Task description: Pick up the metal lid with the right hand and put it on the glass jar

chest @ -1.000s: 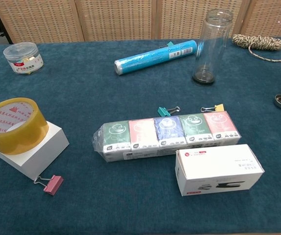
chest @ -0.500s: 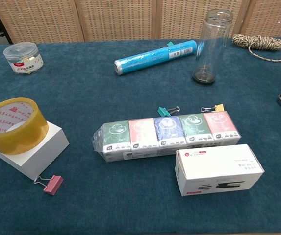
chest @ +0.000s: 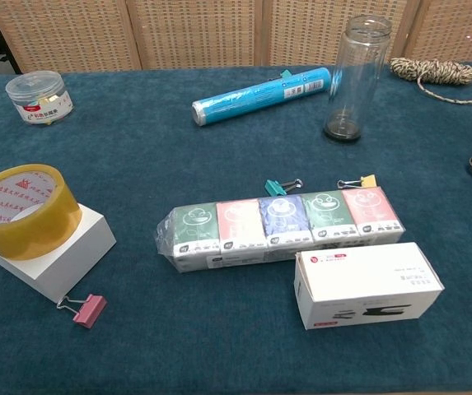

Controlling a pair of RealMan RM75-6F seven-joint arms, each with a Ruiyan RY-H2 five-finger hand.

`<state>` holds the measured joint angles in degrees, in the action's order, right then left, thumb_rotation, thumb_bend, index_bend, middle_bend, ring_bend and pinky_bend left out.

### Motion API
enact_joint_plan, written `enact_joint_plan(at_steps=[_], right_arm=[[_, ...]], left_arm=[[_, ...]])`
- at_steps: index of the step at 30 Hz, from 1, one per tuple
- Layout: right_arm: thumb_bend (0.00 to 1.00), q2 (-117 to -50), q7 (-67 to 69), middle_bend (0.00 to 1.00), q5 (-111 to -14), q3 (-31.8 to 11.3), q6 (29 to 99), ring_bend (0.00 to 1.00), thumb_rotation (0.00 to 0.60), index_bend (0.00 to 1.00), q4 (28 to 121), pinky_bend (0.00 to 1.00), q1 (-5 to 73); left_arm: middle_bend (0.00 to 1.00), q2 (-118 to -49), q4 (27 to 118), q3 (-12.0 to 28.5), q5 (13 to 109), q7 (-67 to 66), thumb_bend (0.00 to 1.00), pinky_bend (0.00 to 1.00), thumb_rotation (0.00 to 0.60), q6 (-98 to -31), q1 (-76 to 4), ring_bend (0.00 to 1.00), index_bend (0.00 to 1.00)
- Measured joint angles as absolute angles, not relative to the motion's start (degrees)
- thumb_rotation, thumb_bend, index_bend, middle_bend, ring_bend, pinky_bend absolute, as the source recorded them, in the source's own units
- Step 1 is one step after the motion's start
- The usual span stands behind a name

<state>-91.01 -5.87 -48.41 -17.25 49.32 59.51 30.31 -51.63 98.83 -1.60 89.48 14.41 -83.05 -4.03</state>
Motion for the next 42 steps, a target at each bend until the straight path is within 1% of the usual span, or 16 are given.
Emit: enact_joint_plan(at_steps=[4,8,17,23,32,37,42], right_arm=[[0.59,-90.81,-5.57,0.00,-48.90,-17.35,49.87,0.00,0.600,0.64,59.83,0.00,30.15],[0.66,-90.25,-4.95,0.00,-49.51,-17.58,50.57,0.00,0.600,0.66,60.77,0.00,29.88],[0.67,-86.68,-4.53,0.00,-51.55,-18.48,53.65,0.00,0.600,0.67,67.11,0.00,29.25],[0.67,-81.49,-5.53,0.00,-51.94,-20.15,55.49,0.00,0.600,0.67,74.92,0.00,29.15],[0.67,-68.61,-9.45,0.00,-47.93,-24.81,55.61,0.00,0.600,0.67,89.44,0.00,30.45],[0.67,-62.65,-14.29,0.00,-42.81,-27.51,55.46,0.00,0.600,0.67,94.69,0.00,33.43],[0.67,-60.24,-19.97,0.00,-37.58,-28.99,55.61,0.00,0.600,0.67,97.18,0.00,38.26]], left_arm=[[0.00,-51.60,98.86,-1.58,89.40,14.32,0.00,0.00,0.600,-82.93,-4.07,0.00,0.00],[0.00,-51.56,98.89,-1.61,89.46,14.33,0.00,0.00,0.600,-82.84,-4.13,0.00,0.00],[0.00,-51.27,98.82,-1.79,90.04,15.14,0.00,0.00,0.600,-83.22,-3.98,0.00,0.00],[0.00,-50.91,98.47,-2.07,90.88,16.46,0.00,0.00,0.600,-83.76,-3.78,0.00,0.00],[0.00,-50.31,97.56,-2.37,91.96,18.90,0.00,0.00,0.600,-84.85,-3.43,0.00,0.00],[0.00,-50.47,97.46,-2.28,91.83,18.21,0.00,0.00,0.600,-85.52,-3.13,0.00,0.00],[0.00,-50.58,97.59,-2.29,91.78,18.06,0.00,0.00,0.600,-85.44,-3.12,0.00,0.00]])
